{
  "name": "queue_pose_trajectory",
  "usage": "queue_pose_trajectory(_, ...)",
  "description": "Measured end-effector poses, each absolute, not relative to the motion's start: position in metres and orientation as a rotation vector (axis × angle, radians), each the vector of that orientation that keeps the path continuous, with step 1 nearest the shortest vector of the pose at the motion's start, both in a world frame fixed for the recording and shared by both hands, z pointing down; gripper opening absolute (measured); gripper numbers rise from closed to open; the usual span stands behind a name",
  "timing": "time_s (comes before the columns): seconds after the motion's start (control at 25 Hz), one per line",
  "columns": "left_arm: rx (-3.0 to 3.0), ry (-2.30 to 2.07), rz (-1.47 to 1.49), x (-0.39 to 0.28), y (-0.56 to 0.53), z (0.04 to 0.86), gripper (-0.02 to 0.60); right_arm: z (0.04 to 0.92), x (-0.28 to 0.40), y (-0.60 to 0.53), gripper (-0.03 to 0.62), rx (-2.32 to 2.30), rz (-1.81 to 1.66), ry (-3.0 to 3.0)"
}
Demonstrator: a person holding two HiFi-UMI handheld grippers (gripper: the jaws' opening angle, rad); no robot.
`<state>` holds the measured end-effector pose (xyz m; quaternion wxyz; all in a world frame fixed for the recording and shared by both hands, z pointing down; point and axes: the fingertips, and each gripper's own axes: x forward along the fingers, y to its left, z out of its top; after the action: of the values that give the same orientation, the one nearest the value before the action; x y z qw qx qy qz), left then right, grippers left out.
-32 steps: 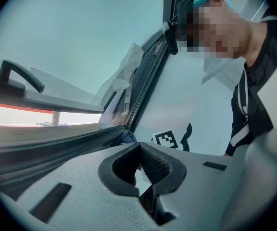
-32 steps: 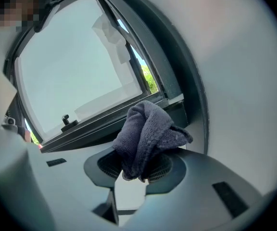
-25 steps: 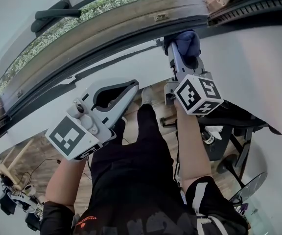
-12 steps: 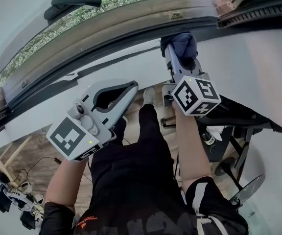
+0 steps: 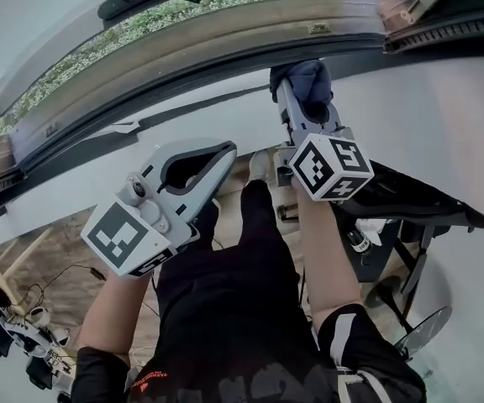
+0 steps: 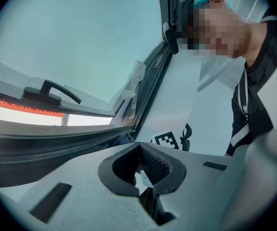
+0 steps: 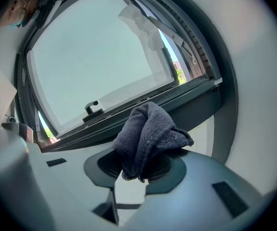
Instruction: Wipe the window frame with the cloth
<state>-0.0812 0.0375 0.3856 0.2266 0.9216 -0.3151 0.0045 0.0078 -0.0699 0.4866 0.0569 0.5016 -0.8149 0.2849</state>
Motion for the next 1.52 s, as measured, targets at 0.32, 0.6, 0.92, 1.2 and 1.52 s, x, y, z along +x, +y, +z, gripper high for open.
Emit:
queue_pose_trajectory(0.32, 2.550, -0.876, 0.003, -0.077, 0.041, 0.379, 0.020, 0.480, -0.001, -0.062, 0.106, 1.467, 0.847, -2.498)
queue_pose_trajectory(0.6, 2.600, -0.838, -0.037, -0.054, 0.038, 0.351, 0.020, 0.442, 0.030, -0.060, 0.106, 1.512, 0.767, -2.506)
queue_pose_trajectory(0.92, 2.688, -0.788, -0.099, -0.020, 0.027, 0.303, 0.020, 0.358, 0.086, -0.075, 0.106, 1.643, 0.552, -2.532)
queue_pose_trajectory(1.2, 2.766, -0.777, -0.156, -0.008, 0.012, 0.254, 0.020, 0.277, 0.105, -0.090, 0.106, 1.698, 0.358, -2.584)
queue_pose_trajectory(1.52, 2.827, -0.782, -0.208, 0.000, -0.008, 0.214, 0.020, 0.193, 0.124, -0.113, 0.106, 1.756, 0.161, -2.636)
